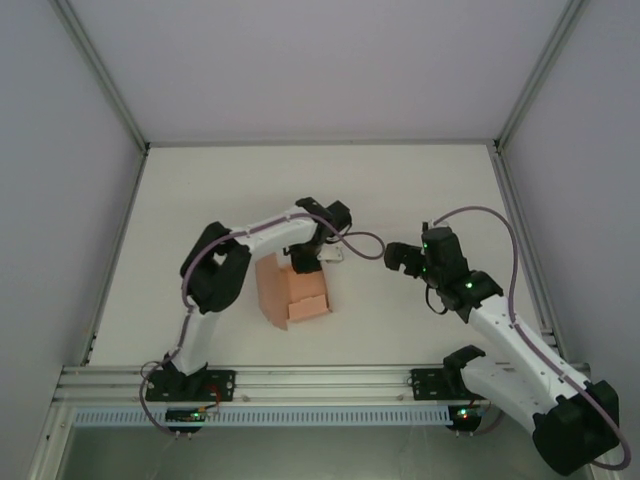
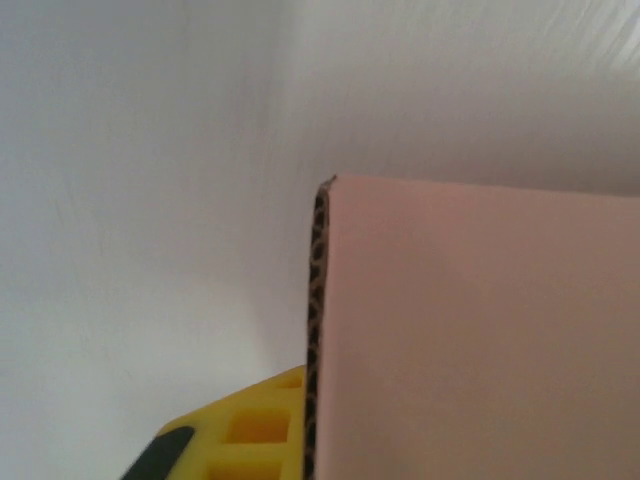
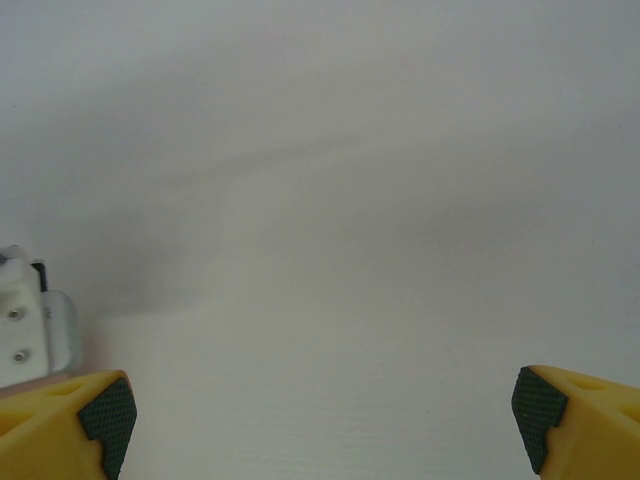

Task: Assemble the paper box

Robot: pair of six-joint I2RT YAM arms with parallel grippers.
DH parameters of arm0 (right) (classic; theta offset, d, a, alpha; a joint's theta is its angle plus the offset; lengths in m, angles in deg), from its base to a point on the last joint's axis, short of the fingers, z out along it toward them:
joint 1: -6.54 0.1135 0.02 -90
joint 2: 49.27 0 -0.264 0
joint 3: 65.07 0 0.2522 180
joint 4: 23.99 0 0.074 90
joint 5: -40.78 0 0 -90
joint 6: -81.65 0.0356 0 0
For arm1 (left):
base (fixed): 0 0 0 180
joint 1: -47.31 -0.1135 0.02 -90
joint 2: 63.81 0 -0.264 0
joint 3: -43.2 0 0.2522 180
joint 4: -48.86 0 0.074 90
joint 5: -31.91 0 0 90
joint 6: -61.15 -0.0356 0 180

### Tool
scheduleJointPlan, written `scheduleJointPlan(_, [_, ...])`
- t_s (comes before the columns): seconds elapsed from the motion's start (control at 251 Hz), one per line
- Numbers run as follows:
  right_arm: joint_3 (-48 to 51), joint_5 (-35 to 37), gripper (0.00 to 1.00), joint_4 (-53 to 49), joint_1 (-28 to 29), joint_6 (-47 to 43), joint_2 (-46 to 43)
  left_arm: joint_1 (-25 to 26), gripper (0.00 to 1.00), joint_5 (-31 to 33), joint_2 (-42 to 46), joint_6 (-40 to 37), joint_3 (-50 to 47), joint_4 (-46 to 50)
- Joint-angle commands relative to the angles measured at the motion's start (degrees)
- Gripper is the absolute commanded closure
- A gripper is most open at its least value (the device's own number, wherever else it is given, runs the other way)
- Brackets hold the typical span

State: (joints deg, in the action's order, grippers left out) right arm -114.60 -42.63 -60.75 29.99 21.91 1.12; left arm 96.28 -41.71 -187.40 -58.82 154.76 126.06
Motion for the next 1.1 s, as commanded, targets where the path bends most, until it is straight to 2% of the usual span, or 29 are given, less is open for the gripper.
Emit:
scheduleJointPlan(0.0, [1.2, -1.3, 0.01, -2.0, -0.9, 1.0, -0.4, 0.3, 0.7, 2.5, -2.1, -2.2, 4.0, 4.4])
scheduleJointPlan(0.04, [1.4, -1.6, 0.01, -2.0, -1.1, 1.0, -0.7, 0.4, 0.65, 1.9, -2.1, -2.4, 5.0, 4.4])
scheduleJointPlan(0.335, [2.4, -2.9, 0.01, -0.8, -2.1, 0.6, -1.8, 0.6, 0.6, -1.5, 0.9, -3.8, 5.3, 2.7])
scheduleJointPlan(0.431, [2.6, -4.0, 0.01, 0.9, -2.1, -2.0, -1.6, 0.6, 0.59, -3.4, 3.3, -4.0, 3.5, 0.7])
scheduleJointPlan(0.523, [2.5, -5.3, 0.01, 3.5, -2.2, -6.7, -1.2, 0.6, 0.54, -5.5, 7.0, -4.2, 1.1, -3.1])
scheduleJointPlan(0.535, [2.5, -5.9, 0.01, 4.0, -2.0, -7.7, -1.1, 0.5, 0.51, -5.9, 7.7, -4.0, 0.8, -3.7])
scheduleJointPlan(0.555, [2.4, -6.9, 0.01, 4.5, -1.9, -8.8, -0.9, 0.5, 0.39, -6.2, 8.7, -3.9, 0.4, -4.8])
scheduleJointPlan(0.567, [2.5, -7.6, 0.01, 4.8, -1.9, -9.4, -0.8, 0.5, 0.28, -6.6, 9.4, -3.7, 0.0, -5.6])
scheduleJointPlan(0.583, [2.3, -8.3, 0.01, 5.1, -1.9, -10.4, -0.7, 0.6, 0.05, -7.1, 10.4, -3.6, -0.5, -6.5])
scheduleJointPlan(0.591, [2.2, -8.7, 0.01, 5.2, -1.9, -10.7, -0.7, 0.5, 0.01, -7.4, 10.9, -3.6, -0.7, -7.0])
scheduleJointPlan(0.73, [0.6, -13.3, 0.01, 7.8, -1.1, -17.6, 2.1, 0.3, 0.0, -9.2, 22.1, -0.6, -7.0, -18.9])
scheduleJointPlan(0.822, [-1.7, -17.7, 0.01, 9.5, 0.2, -24.2, 6.5, -0.2, 0.01, -7.4, 30.3, 5.6, -11.9, -28.2])
scheduleJointPlan(0.918, [-6.1, -21.9, 0.01, 9.5, 3.3, -34.9, 13.9, -3.2, 0.01, -4.0, 39.4, 18.8, -18.0, -37.5])
scheduleJointPlan(1.098, [-22.1, -25.2, 0.06, -1.6, 10.8, -62.7, 32.9, -18.0, 0.0, -6.9, 57.6, 44.8, -37.7, -44.5])
